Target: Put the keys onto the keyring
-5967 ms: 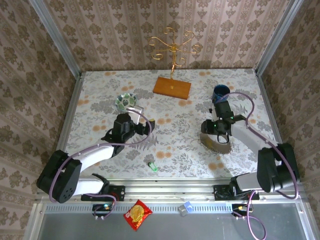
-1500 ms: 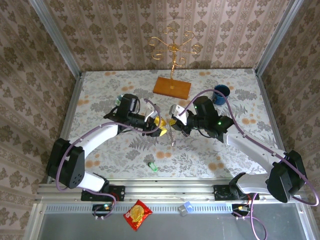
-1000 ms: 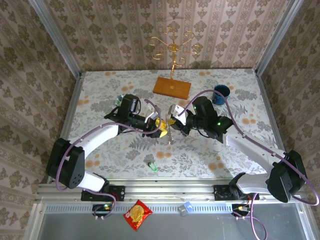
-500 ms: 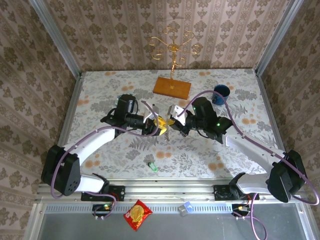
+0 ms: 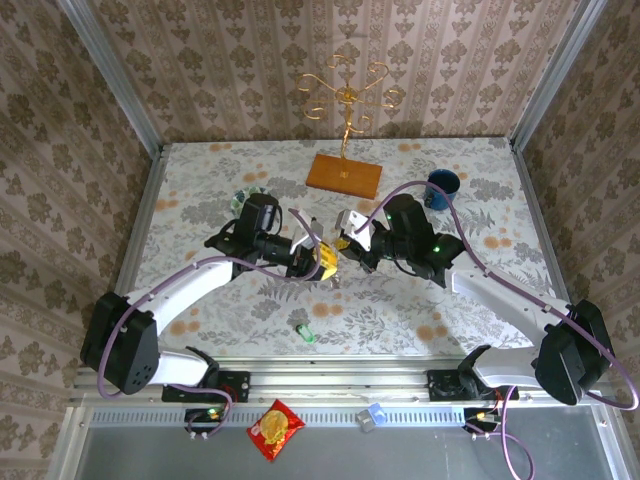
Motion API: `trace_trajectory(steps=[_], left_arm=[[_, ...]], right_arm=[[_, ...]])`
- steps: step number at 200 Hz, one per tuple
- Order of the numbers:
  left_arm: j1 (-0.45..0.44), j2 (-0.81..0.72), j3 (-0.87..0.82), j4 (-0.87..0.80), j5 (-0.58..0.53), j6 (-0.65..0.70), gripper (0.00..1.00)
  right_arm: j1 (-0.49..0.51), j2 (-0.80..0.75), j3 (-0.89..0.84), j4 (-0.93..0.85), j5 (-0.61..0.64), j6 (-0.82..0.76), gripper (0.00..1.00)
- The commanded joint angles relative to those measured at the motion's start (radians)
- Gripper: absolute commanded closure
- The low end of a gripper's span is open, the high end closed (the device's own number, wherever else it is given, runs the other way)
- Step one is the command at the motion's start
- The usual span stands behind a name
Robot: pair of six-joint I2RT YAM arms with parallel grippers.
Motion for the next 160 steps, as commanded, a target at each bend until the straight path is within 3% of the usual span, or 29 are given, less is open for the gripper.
trace_trajectory(steps=[1,36,79,95,137,160], left_arm=[[-0.004,-0.05,-0.007,-0.029,0.0,0.053,0.71],[0.002,-0.188,-0.097,0.09,-0.236,0.144,0.57],[0.002,-0.233,-0.166,0.209,-0.457,0.272,0.58],[0.002,-0.207,-0.154,0.216,-0.441,0.271,0.59],[0.002,-0.135,-0.124,0.169,-0.219,0.29,0.63],[0.002,-0.113,-0.123,0.161,-0.182,0.297,0.65]], right_arm=[[0.008,-0.03,-0.005,0.033,0.006,0.006,1.0],[0.008,-0.045,-0.016,0.015,-0.002,-0.029,1.0],[0.014,-0.064,-0.061,0.049,-0.055,-0.093,1.0],[0.017,-0.072,-0.076,0.073,-0.066,-0.106,1.0],[0.02,-0.07,-0.072,0.062,-0.076,-0.111,1.0],[0.021,-0.071,-0.072,0.057,-0.082,-0.114,1.0]])
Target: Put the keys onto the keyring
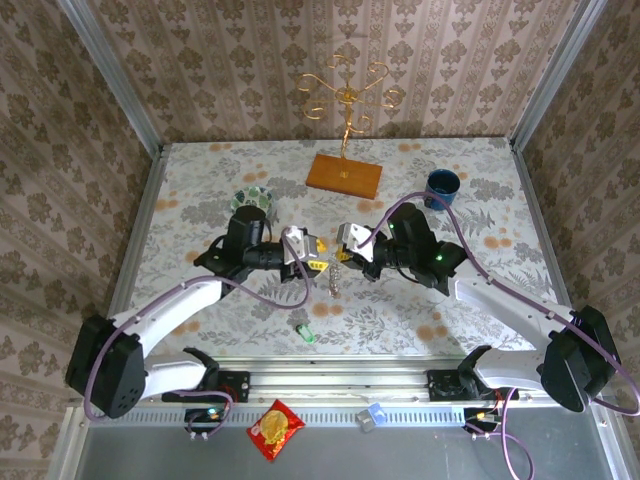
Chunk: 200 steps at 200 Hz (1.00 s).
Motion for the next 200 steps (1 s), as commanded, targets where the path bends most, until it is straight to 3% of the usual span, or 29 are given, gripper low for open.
trace_trajectory(steps=[1,93,148,170,182,200], left_arm=[[0.001,0.015,0.026,-0.003,0.103,0.04,0.65],[0.001,0.059,0.018,0.074,0.102,0.006,0.78],[0.001,0.046,0.008,0.079,0.098,0.011,1.0],[-0.001,0.022,-0.006,0.092,0.057,0.027,1.0],[-0.008,-0.002,-0.02,0.097,0.018,0.051,1.0],[-0.03,-0.04,-0.042,0.097,-0.057,0.107,1.0]], right_arm=[[0.007,-0.027,-0.003,0.035,-0.038,-0.022,1.0],[0.033,0.0,0.006,0.055,-0.066,-0.003,1.0],[0.039,0.01,0.014,0.048,-0.057,-0.001,1.0],[0.032,-0.037,-0.017,0.04,0.0,-0.014,0.73],[0.025,-0.08,-0.052,0.039,0.049,-0.032,0.66],[0.023,-0.128,-0.084,-0.01,0.136,-0.089,0.64]])
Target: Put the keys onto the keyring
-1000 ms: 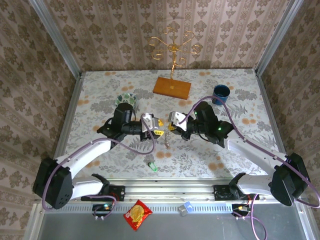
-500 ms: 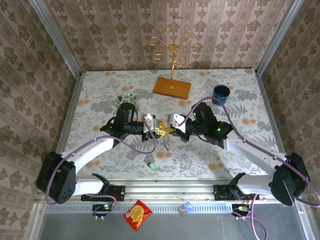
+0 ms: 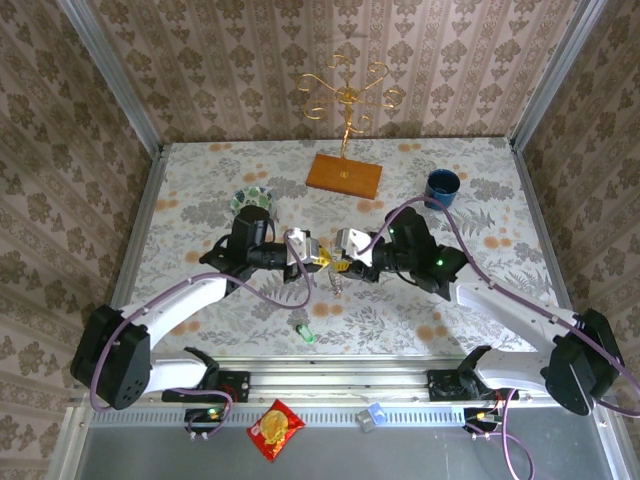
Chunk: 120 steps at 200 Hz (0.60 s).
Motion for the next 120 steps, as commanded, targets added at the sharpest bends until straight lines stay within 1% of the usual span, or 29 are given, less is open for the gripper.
trace_trajectory(steps=[1,17,28,40,74,100,120], left_arm=[[-0.026,-0.069,-0.027,0.039,-0.082,0.087,1.0],[-0.046,-0.097,-0.042,0.035,-0.138,0.145,1.0],[-0.056,-0.116,-0.05,0.037,-0.147,0.189,1.0],[-0.064,-0.131,-0.064,0.039,-0.141,0.238,1.0],[-0.082,-0.146,-0.073,0.056,-0.159,0.266,1.0],[-0.099,-0.151,-0.073,0.051,-0.171,0.298,1.0],[-0.108,-0.151,-0.068,0.04,-0.186,0.316,1.0]], right_arm=[[-0.003,-0.079,-0.042,-0.043,0.119,-0.071,0.64],[-0.001,-0.108,-0.05,-0.116,0.166,-0.132,0.65],[0.003,-0.126,-0.062,-0.128,0.181,-0.155,0.66],[0.006,-0.146,-0.079,-0.102,0.175,-0.163,0.69],[0.021,-0.142,-0.091,-0.031,0.112,-0.163,0.76],[0.04,-0.116,-0.087,0.011,0.086,-0.157,0.78],[0.053,-0.11,-0.092,0.045,0.085,-0.15,0.76]])
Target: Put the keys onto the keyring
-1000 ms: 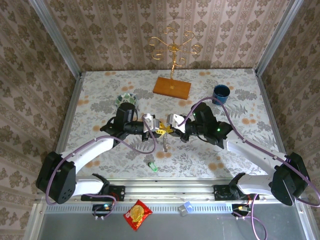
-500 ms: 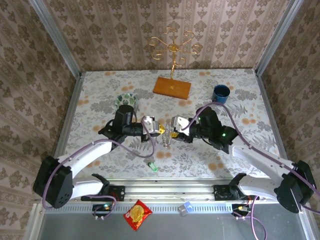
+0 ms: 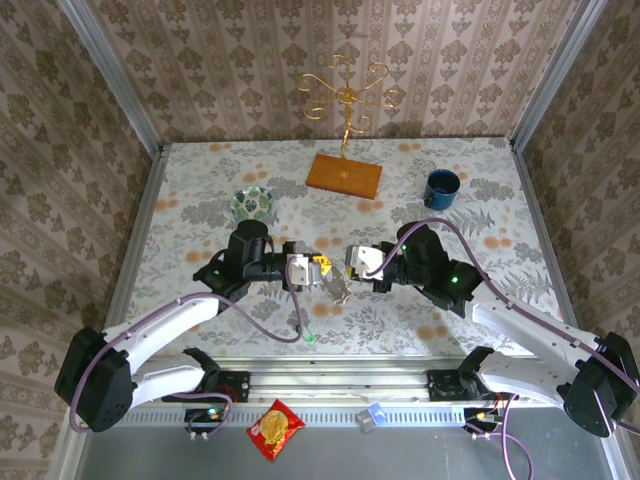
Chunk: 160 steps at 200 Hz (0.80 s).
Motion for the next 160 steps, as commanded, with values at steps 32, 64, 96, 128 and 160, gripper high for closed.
trace_trajectory(steps=[32,64,96,128,160], left_arm=[[-0.024,-0.02,0.006,0.015,-0.025,0.083,1.0],[-0.028,-0.015,0.018,-0.004,-0.027,0.087,1.0],[-0.028,-0.012,0.026,-0.012,-0.028,0.064,1.0],[-0.028,-0.012,0.036,-0.022,-0.06,0.022,1.0],[-0.028,-0.019,0.056,-0.071,-0.096,-0.039,1.0]], right_arm=[[0.032,0.02,-0.016,0.094,-0.031,-0.004,0.76],[0.04,0.023,-0.019,0.106,-0.025,-0.004,0.77],[0.042,0.036,-0.007,0.083,-0.034,-0.017,0.76],[0.048,0.045,0.0,0.071,-0.014,-0.032,0.75],[0.049,0.016,-0.027,0.115,0.076,-0.032,0.75]])
